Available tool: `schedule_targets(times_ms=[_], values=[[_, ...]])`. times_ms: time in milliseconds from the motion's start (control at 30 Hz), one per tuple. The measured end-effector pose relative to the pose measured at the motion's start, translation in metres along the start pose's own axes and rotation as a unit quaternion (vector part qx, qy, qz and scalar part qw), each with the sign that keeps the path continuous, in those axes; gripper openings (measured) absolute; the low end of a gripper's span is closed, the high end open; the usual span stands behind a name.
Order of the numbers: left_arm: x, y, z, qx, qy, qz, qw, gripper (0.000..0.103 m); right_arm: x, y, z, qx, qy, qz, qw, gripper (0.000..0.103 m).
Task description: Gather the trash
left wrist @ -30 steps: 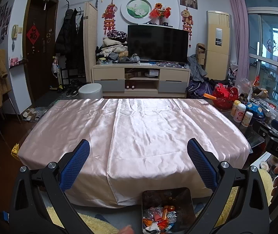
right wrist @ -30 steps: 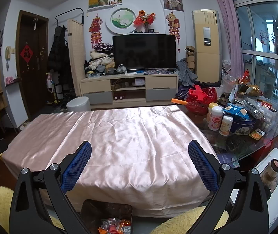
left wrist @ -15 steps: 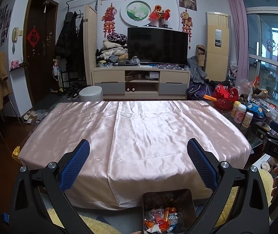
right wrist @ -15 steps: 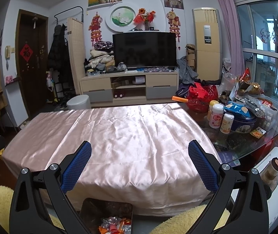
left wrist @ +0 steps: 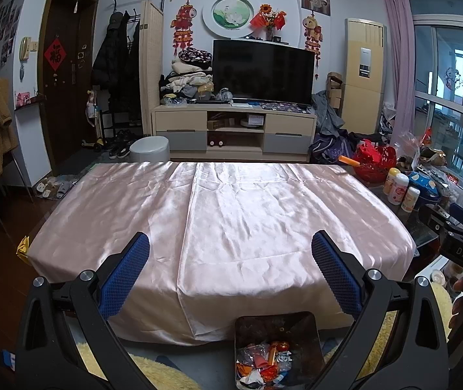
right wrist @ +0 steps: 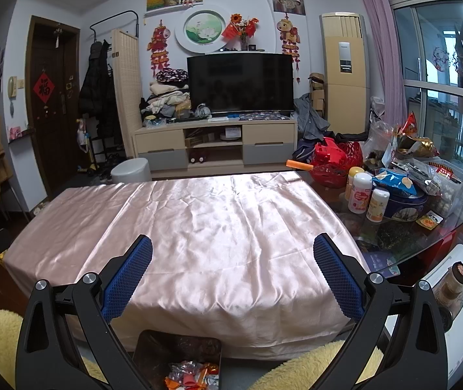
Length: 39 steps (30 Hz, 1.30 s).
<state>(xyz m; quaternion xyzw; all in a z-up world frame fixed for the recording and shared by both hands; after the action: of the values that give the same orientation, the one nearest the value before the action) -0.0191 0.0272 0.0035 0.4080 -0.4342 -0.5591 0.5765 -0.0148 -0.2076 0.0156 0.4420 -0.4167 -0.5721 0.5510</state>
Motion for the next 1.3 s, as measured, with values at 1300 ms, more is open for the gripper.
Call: schedule_targets(times_ms=[1300], values=[[-0.224,-0.031,-0.247,-0.122,0.211,0.11,0.9634,0.095,0.155,0.002,-0.262,-0.095,-0.101,0.038,0.99,0.1]])
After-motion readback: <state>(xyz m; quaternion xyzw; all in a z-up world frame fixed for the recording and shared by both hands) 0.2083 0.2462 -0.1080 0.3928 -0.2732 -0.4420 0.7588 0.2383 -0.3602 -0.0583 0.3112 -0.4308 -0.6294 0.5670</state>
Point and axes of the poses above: each gripper's, at about its wrist camera, not at the fingertips, and z roughly against the way its jaws point, x to its right, y to its top, the point moved 5 cm from there along -z, roughly the way its jaws point, and after that the axes turned 11 degrees about x, right-handed, at the moved point
